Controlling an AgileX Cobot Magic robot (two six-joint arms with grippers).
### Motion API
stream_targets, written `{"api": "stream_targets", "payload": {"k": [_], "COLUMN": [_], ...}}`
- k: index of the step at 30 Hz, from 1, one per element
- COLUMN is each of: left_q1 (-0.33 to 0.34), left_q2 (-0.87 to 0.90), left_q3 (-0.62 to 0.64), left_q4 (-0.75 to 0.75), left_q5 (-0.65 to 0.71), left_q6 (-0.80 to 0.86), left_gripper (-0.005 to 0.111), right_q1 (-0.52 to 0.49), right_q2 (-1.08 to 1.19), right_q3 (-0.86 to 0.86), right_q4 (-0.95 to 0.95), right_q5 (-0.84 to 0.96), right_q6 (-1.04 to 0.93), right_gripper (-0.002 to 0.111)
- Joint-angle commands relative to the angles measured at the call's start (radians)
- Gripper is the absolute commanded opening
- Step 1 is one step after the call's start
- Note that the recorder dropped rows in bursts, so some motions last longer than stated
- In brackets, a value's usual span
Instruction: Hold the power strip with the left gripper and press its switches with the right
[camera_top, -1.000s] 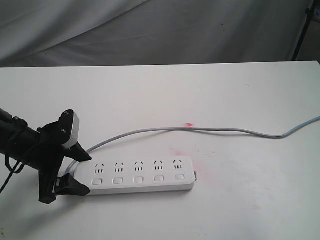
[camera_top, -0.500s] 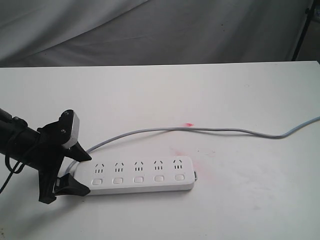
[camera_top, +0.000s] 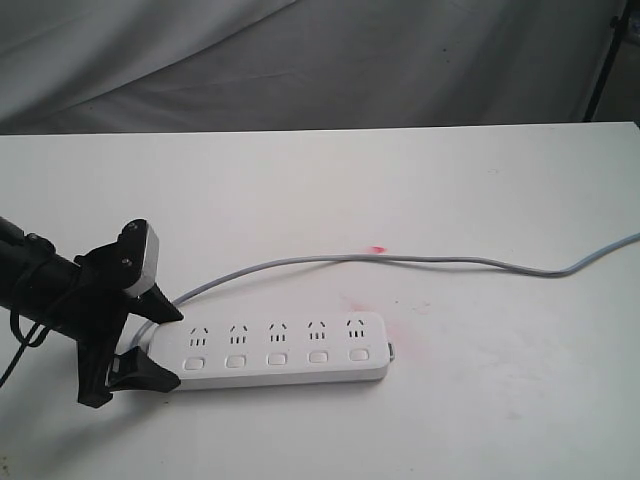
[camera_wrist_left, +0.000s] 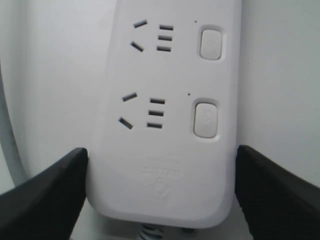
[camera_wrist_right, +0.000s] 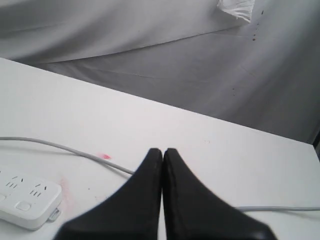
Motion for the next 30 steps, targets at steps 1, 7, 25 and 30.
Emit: {"api": "stream_targets", "payload": {"k": [1,7,25,30], "left_q1": [-0.002,-0.002,-0.002,-0.002], "left_q2": [-0.003,-0.003,-0.003,-0.003], "left_q3": [-0.002,-0.002,-0.002,-0.002], "left_q4": [-0.002,-0.002,0.001,0.001], "left_q5": [0.000,0.000,0.000,0.000], "left_q6": [-0.002,-0.002,-0.002,-0.002], "left_gripper": [0.047,0.047,0.047,0.047], "right_q1": [0.004,0.004,0.002,0.002], "right_q2": [-0.061,-0.174,-0.229,-0.229], "right_q3": [0.087,0.179,0.321,0.321], "right_q4": [0.002,0.002,0.002,0.029], "right_q5": [-0.066,-0.105,-0.124,-0.075], "right_q6": [0.006,0.009,0.013,0.013], "right_gripper": [0.000,0.000,0.000,0.000]}}
